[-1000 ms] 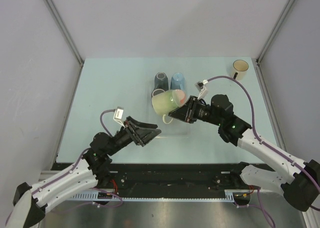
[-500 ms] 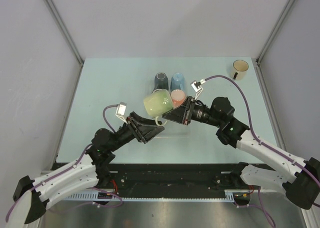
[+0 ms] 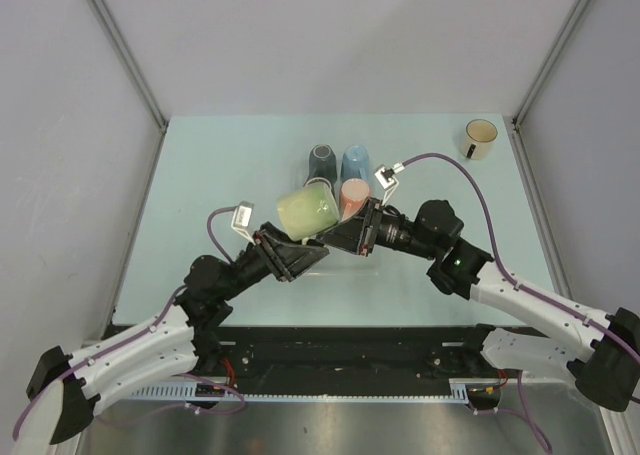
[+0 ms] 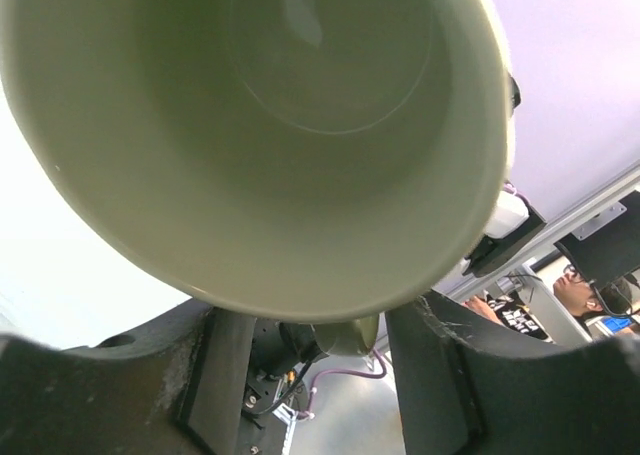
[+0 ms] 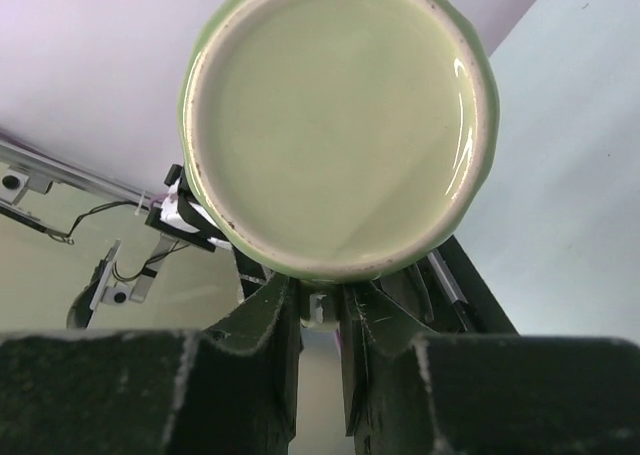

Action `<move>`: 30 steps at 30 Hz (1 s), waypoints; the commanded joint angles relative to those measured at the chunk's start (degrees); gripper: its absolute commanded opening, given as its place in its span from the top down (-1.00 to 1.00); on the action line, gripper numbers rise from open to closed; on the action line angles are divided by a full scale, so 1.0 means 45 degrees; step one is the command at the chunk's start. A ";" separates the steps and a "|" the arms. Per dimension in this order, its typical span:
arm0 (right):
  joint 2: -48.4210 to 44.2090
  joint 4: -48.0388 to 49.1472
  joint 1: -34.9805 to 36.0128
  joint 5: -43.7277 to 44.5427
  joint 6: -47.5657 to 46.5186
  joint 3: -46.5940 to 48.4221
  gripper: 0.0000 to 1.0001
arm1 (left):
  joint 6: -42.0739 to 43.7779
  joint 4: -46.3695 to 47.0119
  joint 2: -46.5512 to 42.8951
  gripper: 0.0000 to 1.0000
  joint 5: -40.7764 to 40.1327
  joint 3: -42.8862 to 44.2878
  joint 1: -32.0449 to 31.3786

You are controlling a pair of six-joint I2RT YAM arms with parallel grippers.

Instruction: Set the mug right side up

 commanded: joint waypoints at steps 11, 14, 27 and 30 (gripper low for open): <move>-0.0196 0.1138 0.0929 0.0359 -0.1009 0.0339 1.00 | -0.0693 0.1508 -0.0287 0.06 -0.0241 0.0743 0.0038; -0.0216 0.1099 0.0988 0.0320 -0.1008 0.0339 1.00 | -0.0693 0.1567 -0.0385 0.29 -0.0164 0.0840 0.0058; -0.0294 0.0572 0.1222 0.0437 -0.1516 0.0339 1.00 | -0.0421 0.0710 -0.1008 1.00 -0.0650 0.0782 0.0058; -0.0313 0.0025 0.1222 0.0553 -0.1789 0.0437 1.00 | -0.0030 -0.0287 -0.1282 1.00 -0.1275 0.0821 0.0058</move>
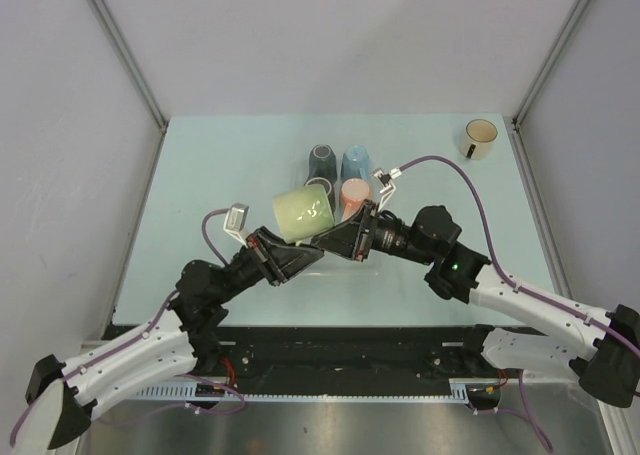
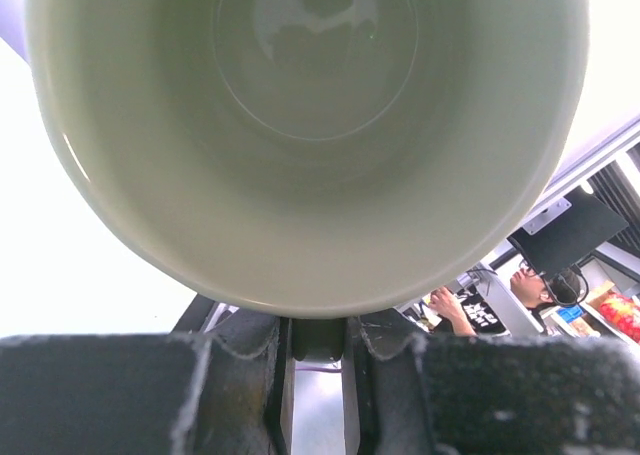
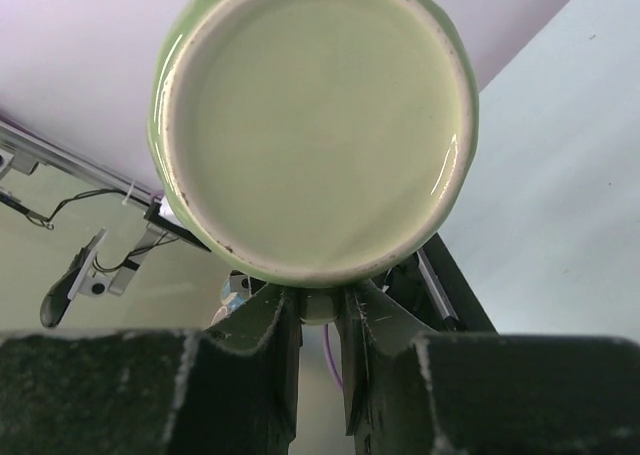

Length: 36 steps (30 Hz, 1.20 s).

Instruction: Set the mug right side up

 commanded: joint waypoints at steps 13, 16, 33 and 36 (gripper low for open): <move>-0.0655 -0.0686 0.0359 -0.0496 -0.1189 0.0671 0.44 | 0.1368 -0.0880 -0.0599 1.00 -0.1389 0.0714 0.0087; -0.0714 -0.0920 0.0397 -0.0515 -0.1307 0.0769 0.20 | 0.1426 -0.0705 -0.0638 1.00 -0.1271 0.0636 0.0087; -0.0987 -0.1818 0.0397 -0.0359 -0.1931 0.1140 -0.07 | 0.2480 -0.1425 -0.1927 1.00 -0.1993 0.0889 0.0087; -0.0968 -0.1819 0.0397 -0.0398 -0.1952 0.1179 -0.08 | 0.2637 -0.1563 -0.1908 1.00 -0.1915 0.1163 0.0087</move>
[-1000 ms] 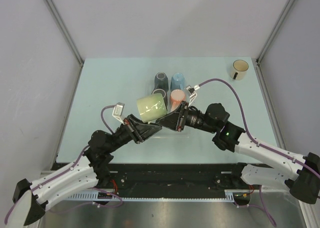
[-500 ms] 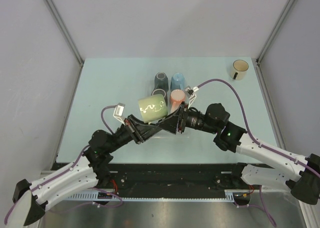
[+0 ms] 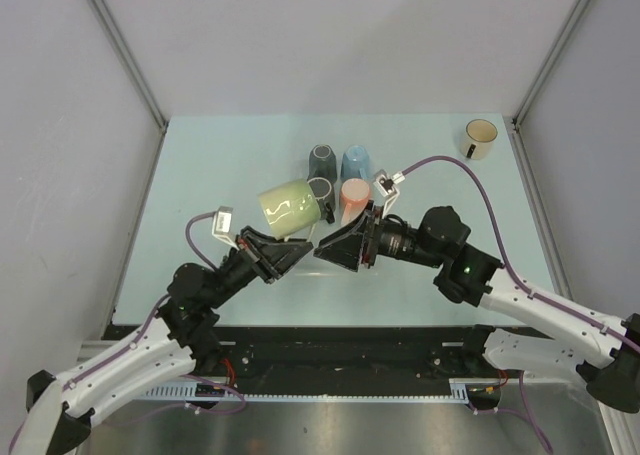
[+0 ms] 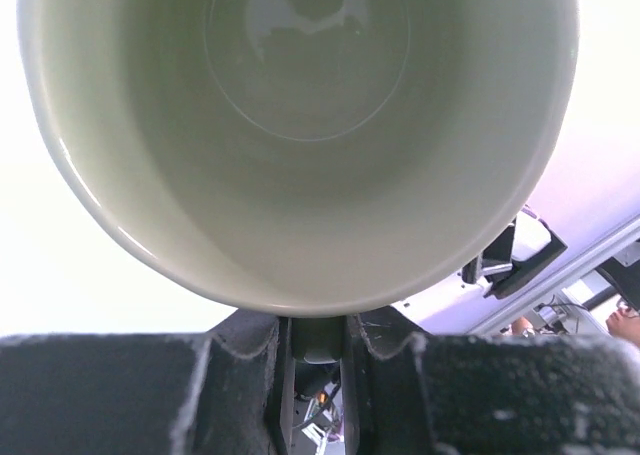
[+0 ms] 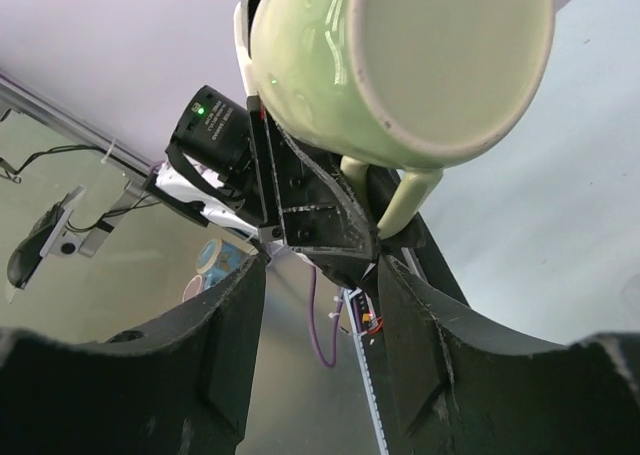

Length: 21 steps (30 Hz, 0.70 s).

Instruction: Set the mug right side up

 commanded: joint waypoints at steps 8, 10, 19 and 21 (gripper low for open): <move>-0.1022 -0.1824 0.0087 0.1053 -0.1124 0.0913 -0.06 | 0.2322 -0.1951 -0.0579 1.00 -0.1948 0.2630 0.0131; -0.1530 -0.3248 0.0086 0.2239 -0.1456 0.0933 -0.06 | 0.3217 -0.3915 -0.0326 1.00 -0.3038 0.3855 0.0286; -0.2978 -0.8544 0.0086 0.7534 -0.1750 0.1694 -0.06 | 0.4807 -1.0288 0.4197 1.00 -0.4591 0.8915 0.3447; -0.2939 -0.9188 0.0086 0.8007 -0.1808 0.1773 -0.06 | 0.4825 -1.0917 0.5218 1.00 -0.4023 0.9447 0.4503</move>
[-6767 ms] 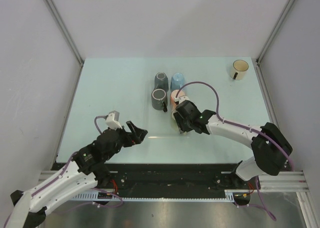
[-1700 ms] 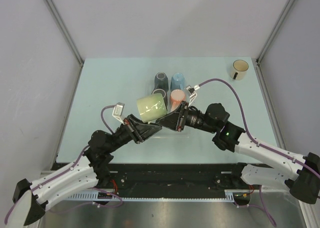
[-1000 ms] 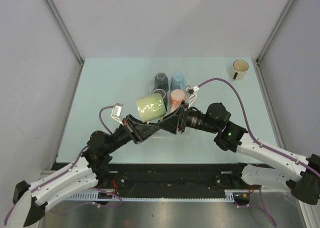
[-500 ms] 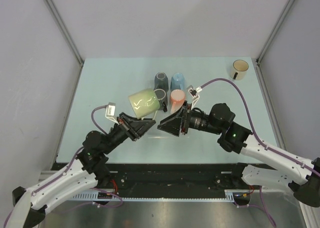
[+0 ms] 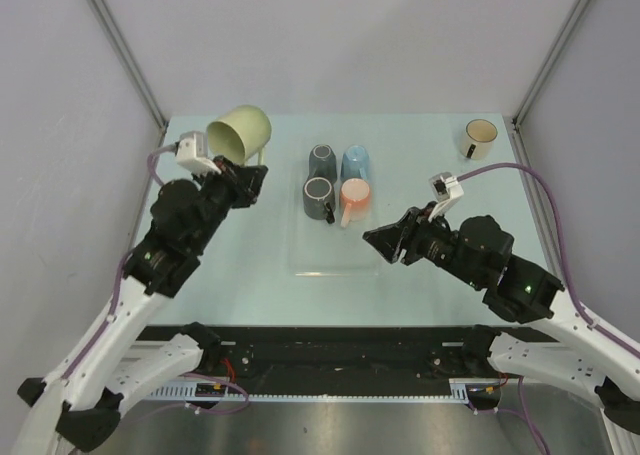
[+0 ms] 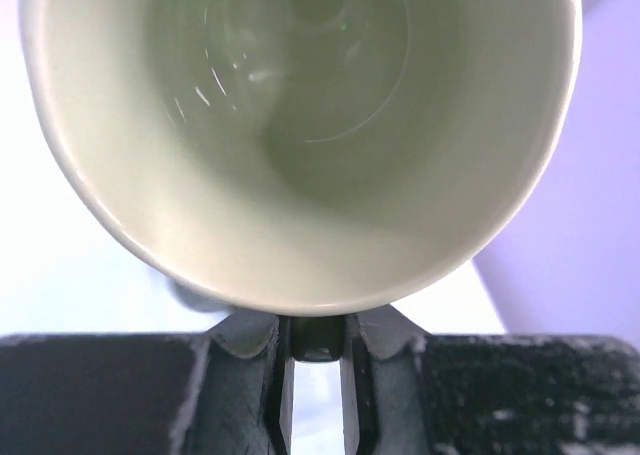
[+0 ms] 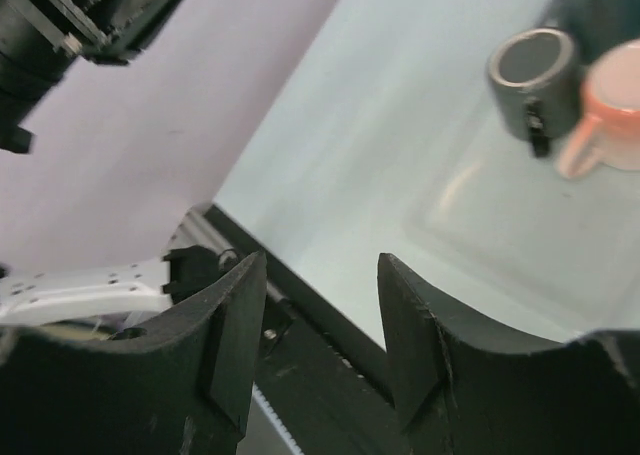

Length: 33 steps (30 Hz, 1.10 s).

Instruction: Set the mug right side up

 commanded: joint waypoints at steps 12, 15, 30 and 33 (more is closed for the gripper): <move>-0.0050 -0.3397 -0.0684 0.2868 -0.0767 0.1335 -0.12 | 0.1731 -0.3798 0.9231 1.00 0.0825 0.5588 0.4291; 0.0125 -0.3494 -0.1112 0.2536 -0.0864 0.1335 -0.13 | 0.1810 -0.4207 1.0924 0.99 0.0980 0.6604 0.4916; 0.1551 -0.3690 -0.3203 0.0467 -0.1470 0.1218 -0.13 | 0.2200 -0.5559 1.6499 1.00 0.0512 1.1529 0.6167; 0.1786 -0.3632 -0.3730 0.0038 -0.1665 0.1160 -0.14 | 0.2181 -0.5305 1.6715 1.00 0.0648 1.1276 0.6206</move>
